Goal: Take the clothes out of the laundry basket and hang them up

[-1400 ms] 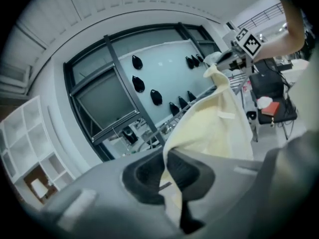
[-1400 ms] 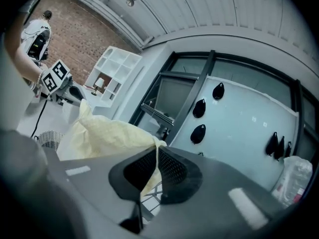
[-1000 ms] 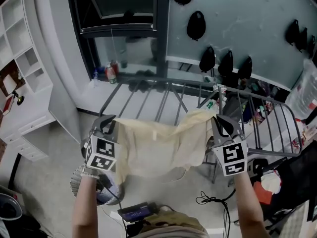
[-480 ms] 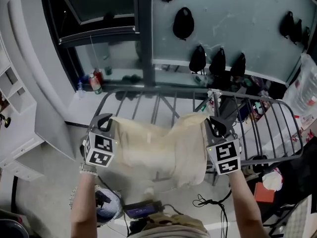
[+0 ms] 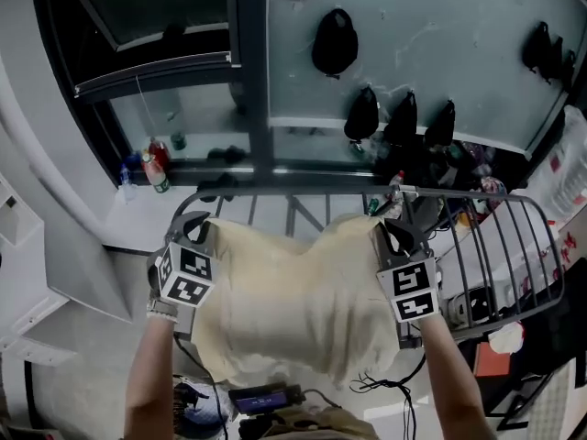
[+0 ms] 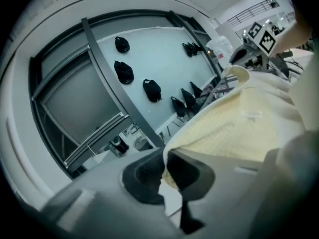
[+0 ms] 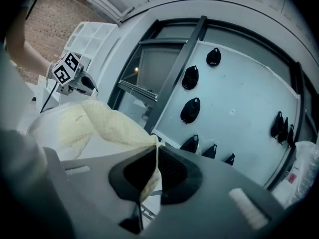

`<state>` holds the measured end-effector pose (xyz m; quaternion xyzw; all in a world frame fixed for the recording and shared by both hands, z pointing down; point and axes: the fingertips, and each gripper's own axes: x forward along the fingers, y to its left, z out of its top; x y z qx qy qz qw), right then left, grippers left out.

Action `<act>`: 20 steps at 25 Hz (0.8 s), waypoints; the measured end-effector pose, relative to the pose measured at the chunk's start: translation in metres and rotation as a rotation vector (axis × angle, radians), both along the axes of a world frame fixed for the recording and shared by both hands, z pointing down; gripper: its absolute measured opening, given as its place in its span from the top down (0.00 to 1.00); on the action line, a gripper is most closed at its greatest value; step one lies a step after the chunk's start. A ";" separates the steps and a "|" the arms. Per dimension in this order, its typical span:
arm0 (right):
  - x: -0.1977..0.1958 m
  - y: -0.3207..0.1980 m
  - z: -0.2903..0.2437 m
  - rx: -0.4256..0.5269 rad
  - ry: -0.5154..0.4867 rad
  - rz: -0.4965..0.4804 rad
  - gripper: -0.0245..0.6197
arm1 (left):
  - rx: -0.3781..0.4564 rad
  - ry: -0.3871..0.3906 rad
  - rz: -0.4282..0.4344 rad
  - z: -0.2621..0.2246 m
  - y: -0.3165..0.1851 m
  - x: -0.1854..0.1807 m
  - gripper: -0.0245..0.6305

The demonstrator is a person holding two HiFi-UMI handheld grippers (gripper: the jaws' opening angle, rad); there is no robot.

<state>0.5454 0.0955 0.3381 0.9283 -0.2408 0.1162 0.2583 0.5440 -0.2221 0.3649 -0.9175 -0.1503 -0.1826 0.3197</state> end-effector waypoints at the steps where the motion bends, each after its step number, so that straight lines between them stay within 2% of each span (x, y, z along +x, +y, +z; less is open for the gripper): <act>1: 0.010 -0.003 0.001 -0.007 -0.002 0.008 0.94 | -0.003 -0.005 0.006 0.002 -0.003 0.011 0.96; 10: 0.091 -0.015 0.022 -0.053 -0.035 0.076 0.94 | -0.012 -0.067 0.053 0.032 -0.018 0.093 0.95; 15: 0.126 -0.019 0.040 -0.079 -0.060 0.110 0.94 | -0.034 -0.054 0.042 0.036 -0.032 0.137 0.96; 20: 0.158 -0.024 0.060 -0.107 -0.083 0.141 0.94 | 0.006 -0.050 0.058 0.046 -0.036 0.177 0.96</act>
